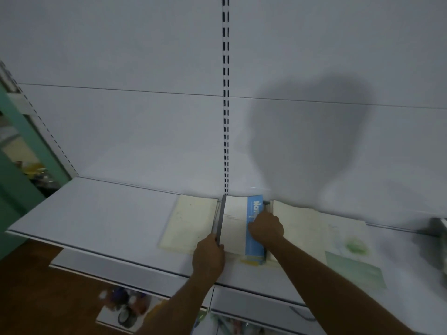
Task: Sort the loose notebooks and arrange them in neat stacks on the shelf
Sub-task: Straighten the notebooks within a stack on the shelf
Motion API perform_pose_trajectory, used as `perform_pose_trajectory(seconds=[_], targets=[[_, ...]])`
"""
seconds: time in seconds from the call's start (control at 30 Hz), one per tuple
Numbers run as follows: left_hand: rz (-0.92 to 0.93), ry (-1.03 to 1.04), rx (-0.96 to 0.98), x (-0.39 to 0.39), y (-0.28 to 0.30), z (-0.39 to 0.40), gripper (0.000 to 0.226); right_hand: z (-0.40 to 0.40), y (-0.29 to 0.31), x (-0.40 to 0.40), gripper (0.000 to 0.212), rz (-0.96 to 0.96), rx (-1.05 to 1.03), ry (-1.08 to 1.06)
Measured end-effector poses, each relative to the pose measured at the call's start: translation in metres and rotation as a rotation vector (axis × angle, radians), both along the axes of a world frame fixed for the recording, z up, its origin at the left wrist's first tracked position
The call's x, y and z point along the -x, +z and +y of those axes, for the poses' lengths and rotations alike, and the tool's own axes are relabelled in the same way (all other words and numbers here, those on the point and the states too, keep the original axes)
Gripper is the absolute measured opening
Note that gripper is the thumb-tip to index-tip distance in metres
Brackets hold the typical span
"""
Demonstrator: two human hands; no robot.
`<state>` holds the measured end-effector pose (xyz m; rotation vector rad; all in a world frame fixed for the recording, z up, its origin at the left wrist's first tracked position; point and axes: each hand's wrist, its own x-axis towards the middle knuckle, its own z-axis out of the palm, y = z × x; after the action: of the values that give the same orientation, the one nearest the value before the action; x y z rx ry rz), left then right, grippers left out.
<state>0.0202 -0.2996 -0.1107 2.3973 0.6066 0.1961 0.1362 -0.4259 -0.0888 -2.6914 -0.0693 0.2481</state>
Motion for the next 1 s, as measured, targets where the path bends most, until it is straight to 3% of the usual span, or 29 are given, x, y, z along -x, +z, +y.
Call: perform_pose_trajectory(seconds=[0.23,0.47,0.6,0.77,1.0], targets=[[0.066,0.0,-0.103,-0.001,0.002,0.0,0.027,0.004,0.003,0.002,0.037,-0.011,0.042,0.083],[0.138,0.166,-0.084,-0.005,0.026,-0.022,0.041,-0.035,0.025,0.004,0.032,-0.096,-0.021,0.174],[0.067,0.054,-0.127,-0.024,0.041,-0.062,0.037,-0.092,0.043,-0.005,0.029,-0.184,-0.072,0.06],[-0.031,-0.151,-0.028,-0.053,0.061,-0.163,0.026,-0.197,0.056,-0.01,0.025,-0.242,-0.057,-0.114],[0.026,-0.403,0.073,-0.06,0.066,-0.301,0.02,-0.368,0.058,0.009,0.027,-0.247,0.028,-0.45]])
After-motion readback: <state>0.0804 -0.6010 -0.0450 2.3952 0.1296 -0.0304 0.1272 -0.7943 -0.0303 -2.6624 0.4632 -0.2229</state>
